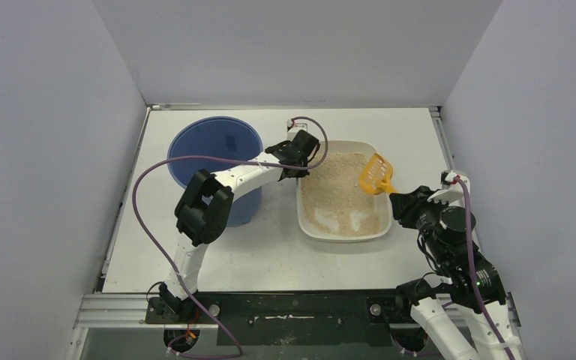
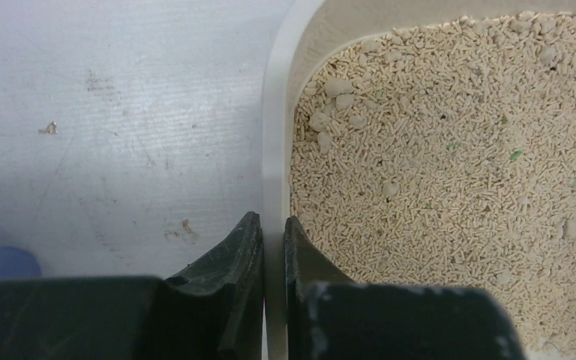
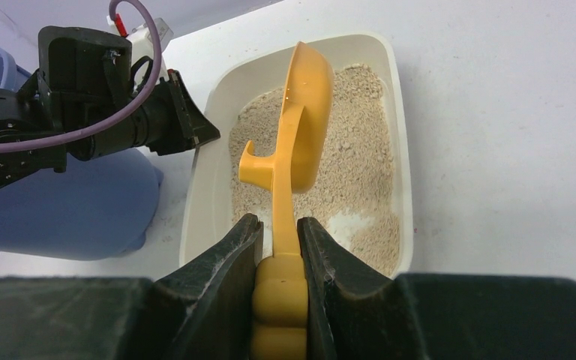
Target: Clean the litter box
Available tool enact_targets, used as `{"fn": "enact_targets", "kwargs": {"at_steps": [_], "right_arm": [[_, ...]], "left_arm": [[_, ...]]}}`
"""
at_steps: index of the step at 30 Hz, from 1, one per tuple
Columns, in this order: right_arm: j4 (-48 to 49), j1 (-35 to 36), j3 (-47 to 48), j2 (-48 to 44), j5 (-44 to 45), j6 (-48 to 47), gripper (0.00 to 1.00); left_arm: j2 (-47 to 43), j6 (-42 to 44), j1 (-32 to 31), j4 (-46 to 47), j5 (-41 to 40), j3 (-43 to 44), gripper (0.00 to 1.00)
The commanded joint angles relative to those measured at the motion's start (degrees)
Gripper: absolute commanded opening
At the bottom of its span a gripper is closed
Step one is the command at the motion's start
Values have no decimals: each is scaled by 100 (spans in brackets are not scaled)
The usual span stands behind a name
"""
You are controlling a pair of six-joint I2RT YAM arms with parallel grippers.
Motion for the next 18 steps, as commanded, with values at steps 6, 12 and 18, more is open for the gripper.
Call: {"fn": "enact_targets", "kwargs": {"at_steps": [6,12,18], "right_arm": [[-11,-13,-243,-124,-438,413,0],[-226,-15,-354,-257,-480,485,0],[-397,-12,-330,-315,-397,409,0]], "left_arm": [[-998,-630,-427,579,34,-959,0],[-1437,-1598,-973,1104,-230,-1840,0],[-1417,-1902,-1278,1231,-162,-2092,8]]}}
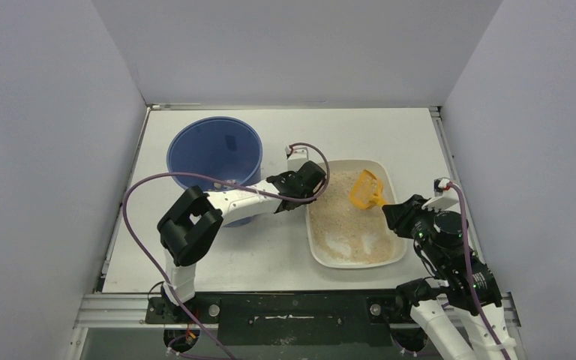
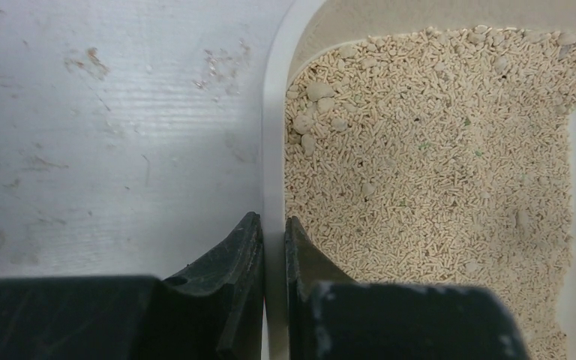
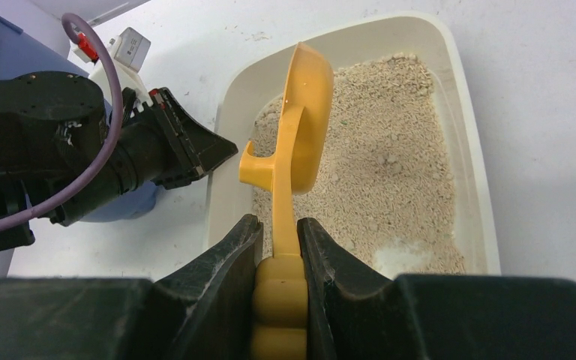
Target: Clean the litter box
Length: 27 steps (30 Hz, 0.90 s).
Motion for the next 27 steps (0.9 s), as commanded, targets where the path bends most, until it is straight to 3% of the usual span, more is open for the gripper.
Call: {"fn": "enact_targets", "kwargs": {"at_steps": [1,4,9,16,27], "right_arm": [[-30,-11,48,-70,24,-18,0],[-177,-14,182,-114,60,-99,0],[-513,-16,430,-226,107,-249,0],[-803,-10,698,-342,-140,-440,0],[-1172,2,953,-558,-337,-623,0]], "left_arm": [[-136,-313,-239,302,404,21,19],[-102,-40,-243,-29,477,270,40],[-26,747,-136,-555,323,763,53],[533,2198,349,-1026,785,1685,56],[1761,3428,828,-1689,1667,3348,55]]}}
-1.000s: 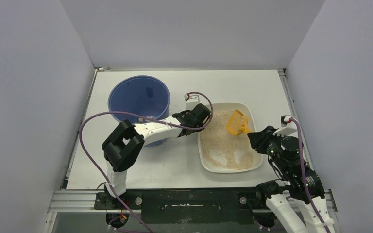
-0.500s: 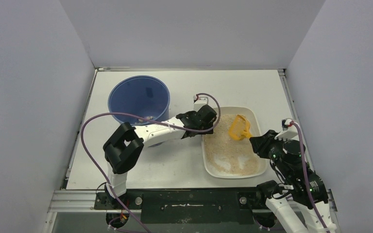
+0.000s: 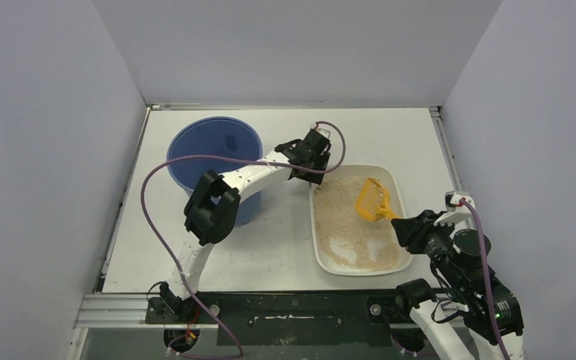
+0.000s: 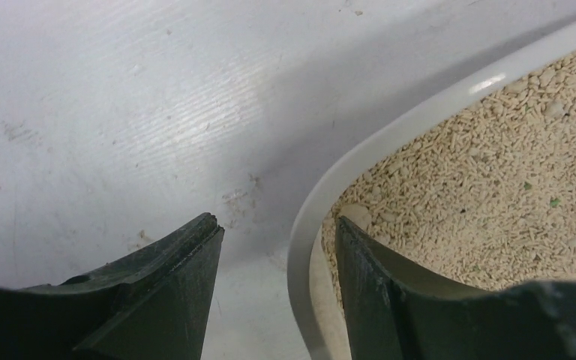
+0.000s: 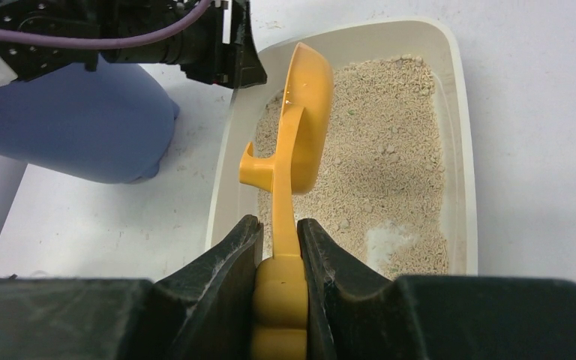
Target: Clean the litter box
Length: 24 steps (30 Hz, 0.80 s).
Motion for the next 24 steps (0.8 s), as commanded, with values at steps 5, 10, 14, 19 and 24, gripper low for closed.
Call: {"fn": "enact_targets", "kwargs": {"at_steps": [5,10,14,19,24], "right_arm": [[-156,7,214,-106,-101,-92,0],[-166,3,206,-111,-136,-57,0],[-172,3,195,-98,-140,-22,0],[-191,4,210,-69,-75,-4,0],[-230,5,292,65,31,-3,0]], "left_arm": [[531,907,68,-351,728,1095,49],[696,1051,84,-497,676,1341,33],[789,1135,109,-576,713,1429,12],[613,1147,111,-526,680,1123,0],[-1,940,105,-335,356,244,0]]}}
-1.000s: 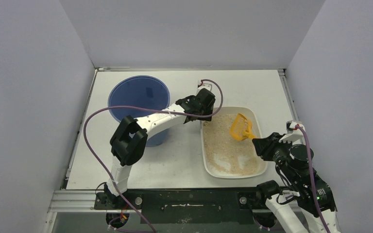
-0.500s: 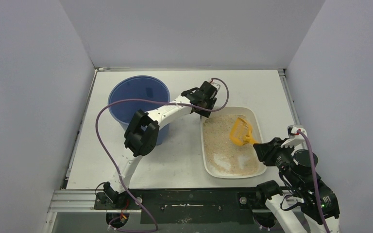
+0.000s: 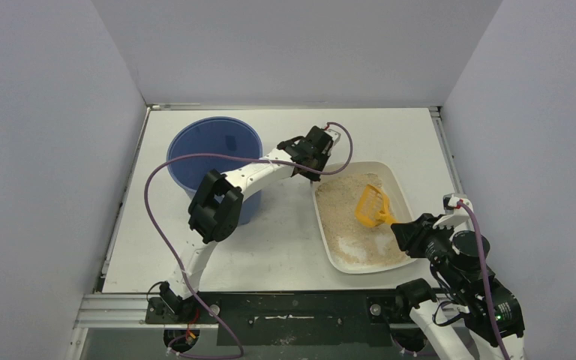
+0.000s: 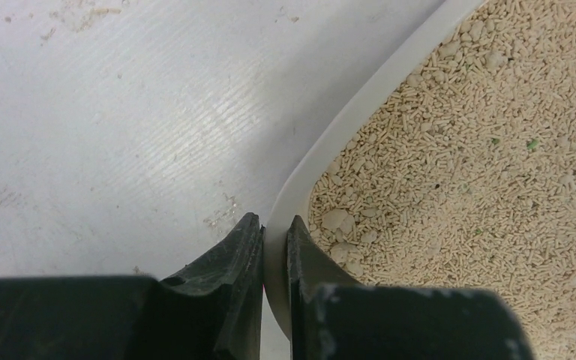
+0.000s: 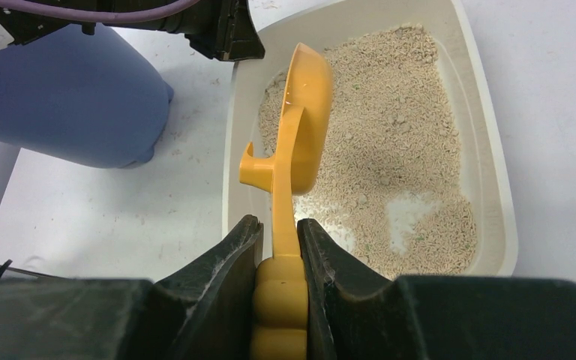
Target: Clean the litter box
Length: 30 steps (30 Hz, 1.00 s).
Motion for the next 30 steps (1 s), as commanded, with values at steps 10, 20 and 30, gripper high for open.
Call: {"fn": "enact_targets", "kwargs": {"at_steps": [10,20,30], "right_arm": [[23,20,374,538,449,120,0],[303,46,269,879,410,139,0],[420,78,283,1192,315,32,0]], "left_arm": [[-2386,-2601,146,1151,-728,-3562,0],[-2041,-2576,-241,822,-417,-3030,33],[-788,-1444,-87,-308,-627,-804,45]]}}
